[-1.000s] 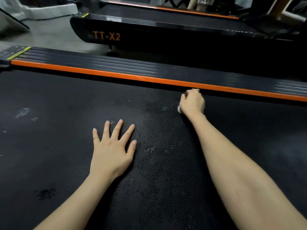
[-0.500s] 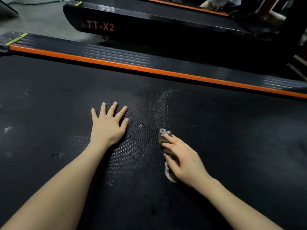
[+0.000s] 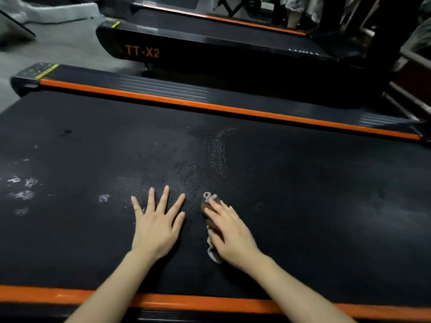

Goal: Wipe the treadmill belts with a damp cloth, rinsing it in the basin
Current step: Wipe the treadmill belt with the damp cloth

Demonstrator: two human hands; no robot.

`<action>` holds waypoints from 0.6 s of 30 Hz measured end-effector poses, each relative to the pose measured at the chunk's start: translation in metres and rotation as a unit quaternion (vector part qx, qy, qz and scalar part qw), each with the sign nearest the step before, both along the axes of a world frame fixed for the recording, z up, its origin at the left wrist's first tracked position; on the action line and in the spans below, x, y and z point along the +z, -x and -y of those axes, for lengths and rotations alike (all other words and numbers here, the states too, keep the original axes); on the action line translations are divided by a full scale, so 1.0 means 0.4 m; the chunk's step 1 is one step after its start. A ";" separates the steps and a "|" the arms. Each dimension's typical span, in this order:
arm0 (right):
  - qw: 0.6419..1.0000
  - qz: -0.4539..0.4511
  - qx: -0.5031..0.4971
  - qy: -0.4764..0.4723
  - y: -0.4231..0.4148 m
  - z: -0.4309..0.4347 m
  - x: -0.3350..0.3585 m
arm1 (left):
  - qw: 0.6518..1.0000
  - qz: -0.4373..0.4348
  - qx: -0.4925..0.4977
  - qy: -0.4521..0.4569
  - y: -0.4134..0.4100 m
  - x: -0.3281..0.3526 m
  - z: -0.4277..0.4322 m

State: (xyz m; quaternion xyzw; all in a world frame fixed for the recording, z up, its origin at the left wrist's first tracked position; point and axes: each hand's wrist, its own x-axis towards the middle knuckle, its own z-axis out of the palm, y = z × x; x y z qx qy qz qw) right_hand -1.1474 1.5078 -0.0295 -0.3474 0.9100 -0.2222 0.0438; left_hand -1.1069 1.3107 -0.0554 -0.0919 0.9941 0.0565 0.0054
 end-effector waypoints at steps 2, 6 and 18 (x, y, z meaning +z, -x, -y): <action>0.999 -0.009 0.040 -0.019 0.015 -0.086 0.005 | 1.000 0.000 0.012 -0.009 0.000 -0.002 -0.006; 0.998 -0.016 -0.047 -0.046 0.035 -0.305 0.001 | 1.000 -0.005 0.027 -0.003 0.002 -0.008 -0.009; 0.987 -0.010 -0.159 0.031 0.030 -0.270 -0.016 | 1.000 0.021 0.018 0.013 0.002 0.027 0.008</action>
